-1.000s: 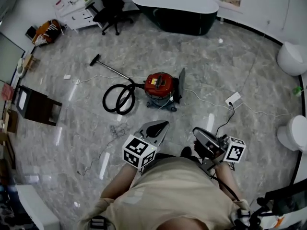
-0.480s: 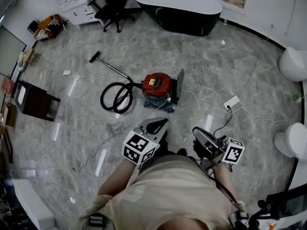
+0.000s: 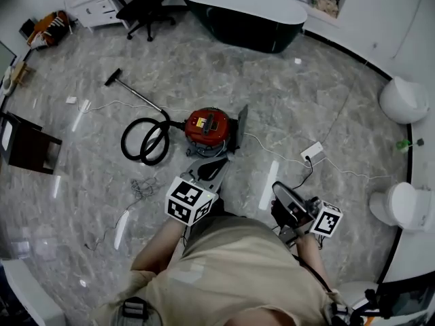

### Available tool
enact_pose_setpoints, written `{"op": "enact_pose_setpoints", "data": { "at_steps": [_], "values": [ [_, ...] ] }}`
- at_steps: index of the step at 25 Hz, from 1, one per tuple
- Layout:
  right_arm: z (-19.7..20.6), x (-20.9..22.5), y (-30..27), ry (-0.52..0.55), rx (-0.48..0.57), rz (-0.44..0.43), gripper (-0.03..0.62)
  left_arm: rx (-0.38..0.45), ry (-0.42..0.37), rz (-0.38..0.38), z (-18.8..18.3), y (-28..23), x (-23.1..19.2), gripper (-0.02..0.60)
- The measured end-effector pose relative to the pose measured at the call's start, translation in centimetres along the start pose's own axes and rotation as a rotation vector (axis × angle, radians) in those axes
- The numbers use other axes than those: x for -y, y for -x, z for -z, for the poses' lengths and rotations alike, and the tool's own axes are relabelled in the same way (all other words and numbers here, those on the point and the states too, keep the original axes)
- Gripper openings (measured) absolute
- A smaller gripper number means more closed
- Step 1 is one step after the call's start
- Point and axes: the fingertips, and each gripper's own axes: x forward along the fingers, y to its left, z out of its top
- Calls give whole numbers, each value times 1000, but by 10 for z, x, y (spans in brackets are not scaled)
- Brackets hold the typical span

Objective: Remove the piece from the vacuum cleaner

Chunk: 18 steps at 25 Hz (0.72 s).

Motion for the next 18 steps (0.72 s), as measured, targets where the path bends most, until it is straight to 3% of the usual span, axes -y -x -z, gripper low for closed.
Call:
{"op": "enact_pose_setpoints", "data": {
  "at_steps": [6,12,18],
  "values": [
    [-18,7,-70,39,-25,32,2,-8,25,28,-11,-8,-70,3],
    [-24,30,-119,14,-18,123,2,-14,45,39,-15,-12,-136,3],
    [-12,61,-165,112,-177,242,2,-47,52,44,-7,-11,-177,3]
  ]
}}
